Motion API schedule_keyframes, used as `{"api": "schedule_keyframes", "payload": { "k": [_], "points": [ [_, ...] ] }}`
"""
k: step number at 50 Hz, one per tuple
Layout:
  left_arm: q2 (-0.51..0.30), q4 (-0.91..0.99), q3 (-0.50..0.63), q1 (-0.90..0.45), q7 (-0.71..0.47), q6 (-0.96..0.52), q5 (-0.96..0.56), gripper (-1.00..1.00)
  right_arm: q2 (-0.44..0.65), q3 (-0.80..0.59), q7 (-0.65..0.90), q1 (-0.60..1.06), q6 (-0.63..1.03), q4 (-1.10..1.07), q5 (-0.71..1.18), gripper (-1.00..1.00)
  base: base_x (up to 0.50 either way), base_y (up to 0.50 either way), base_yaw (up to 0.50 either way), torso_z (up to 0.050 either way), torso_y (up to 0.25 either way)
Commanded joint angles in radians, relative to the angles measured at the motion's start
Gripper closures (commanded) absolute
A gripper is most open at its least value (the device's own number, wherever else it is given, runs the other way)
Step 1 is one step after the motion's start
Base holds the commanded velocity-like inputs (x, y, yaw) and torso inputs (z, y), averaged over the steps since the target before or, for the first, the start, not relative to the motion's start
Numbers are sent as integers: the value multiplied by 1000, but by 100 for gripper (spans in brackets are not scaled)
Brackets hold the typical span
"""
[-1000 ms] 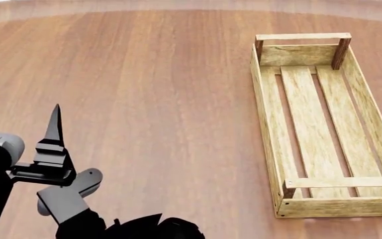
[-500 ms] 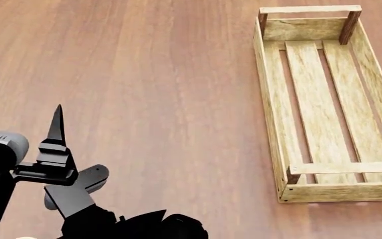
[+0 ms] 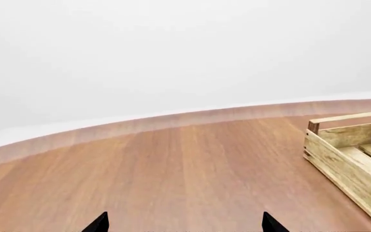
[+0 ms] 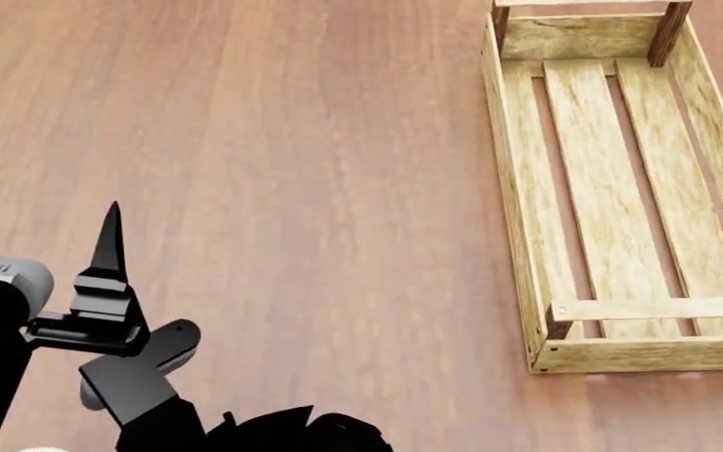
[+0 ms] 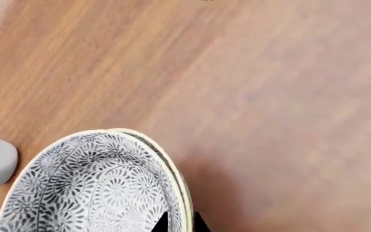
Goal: Stack the right bowl on the left bowl and place them in the tray.
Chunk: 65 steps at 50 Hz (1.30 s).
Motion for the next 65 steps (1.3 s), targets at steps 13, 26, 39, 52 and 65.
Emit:
{"api": "schedule_keyframes", "payload": {
  "k": [13,26,39,52,65],
  "points": [
    [-7,-3,0,17,-1,23,-5,-100,-3,-2,-8,-13,-20,12,13,100,0,0,0,0,0],
    [-10,2,-3,10,-7,13,-13,-100,-2,24,8,88,-38,120,132,100,0,0,0,0,0],
    [-16,10,-12,11,-13,12,-22,-100,-3,-7,-19,210,-62,329,259,100,0,0,0,0,0],
    [-21,7,-13,15,-14,22,-24,-100,-3,-29,-45,335,-55,526,346,100,0,0,0,0,0],
    [-20,-12,-2,23,-11,43,-18,-100,-3,-50,-56,469,0,648,397,100,0,0,0,0,0]
  ]
}}
